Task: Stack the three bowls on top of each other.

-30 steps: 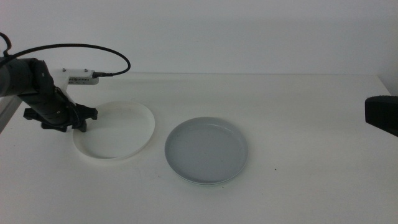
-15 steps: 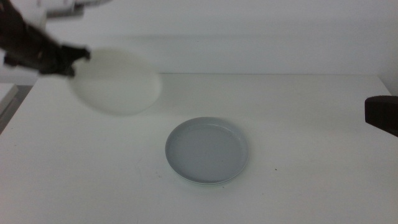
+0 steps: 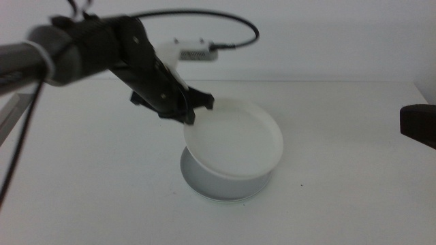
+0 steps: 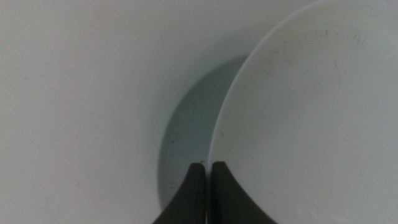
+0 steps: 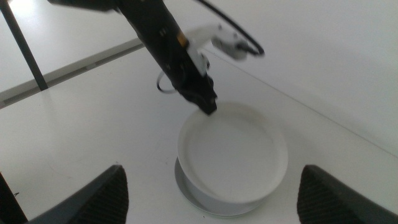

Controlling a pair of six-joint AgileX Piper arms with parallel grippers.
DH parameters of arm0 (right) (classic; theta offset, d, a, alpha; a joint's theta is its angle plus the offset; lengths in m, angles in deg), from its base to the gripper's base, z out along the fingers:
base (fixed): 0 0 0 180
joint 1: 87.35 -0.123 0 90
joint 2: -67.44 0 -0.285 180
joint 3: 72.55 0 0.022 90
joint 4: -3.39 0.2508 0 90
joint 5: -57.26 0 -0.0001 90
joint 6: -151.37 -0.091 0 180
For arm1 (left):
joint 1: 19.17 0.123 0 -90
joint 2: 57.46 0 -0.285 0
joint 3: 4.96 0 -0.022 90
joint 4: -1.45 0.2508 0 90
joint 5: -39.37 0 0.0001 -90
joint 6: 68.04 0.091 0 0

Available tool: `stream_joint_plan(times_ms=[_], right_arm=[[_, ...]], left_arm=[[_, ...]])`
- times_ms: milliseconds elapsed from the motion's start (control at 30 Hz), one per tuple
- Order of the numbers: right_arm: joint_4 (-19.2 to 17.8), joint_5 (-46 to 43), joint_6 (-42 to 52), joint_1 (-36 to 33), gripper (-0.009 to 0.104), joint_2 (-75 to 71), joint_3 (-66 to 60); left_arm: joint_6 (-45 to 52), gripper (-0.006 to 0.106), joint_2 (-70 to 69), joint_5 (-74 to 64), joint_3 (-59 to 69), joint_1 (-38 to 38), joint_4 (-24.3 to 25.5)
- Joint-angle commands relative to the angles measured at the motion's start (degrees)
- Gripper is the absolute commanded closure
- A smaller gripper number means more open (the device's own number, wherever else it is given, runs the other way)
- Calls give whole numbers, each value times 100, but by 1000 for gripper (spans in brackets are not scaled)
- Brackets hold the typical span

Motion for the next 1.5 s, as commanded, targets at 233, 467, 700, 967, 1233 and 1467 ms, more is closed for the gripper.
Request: stream_joint_plan(times_ms=[233,467,700,967,1233,1467], right_arm=[[8,-94,17,47,7,-22,-21],[8,-94,17,47,7,-22,-21],[8,-94,17,47,7,-22,-21],[8,-94,17,47,7,-22,-21],[8,-94,17,47,7,-22,-21],[8,-94,17,47,7,-22,-21]], left_arm=[[-54,102,557,302,7,-40,21],[104,92,718,306,7,16,40],[471,41,681,-40,7,388,-372],[307,7,-830,-224,373,708,80],[-1783,7,-4035,1741,2928,701,2461],[-3050,7,-5665,1577,4010,711,3626]])
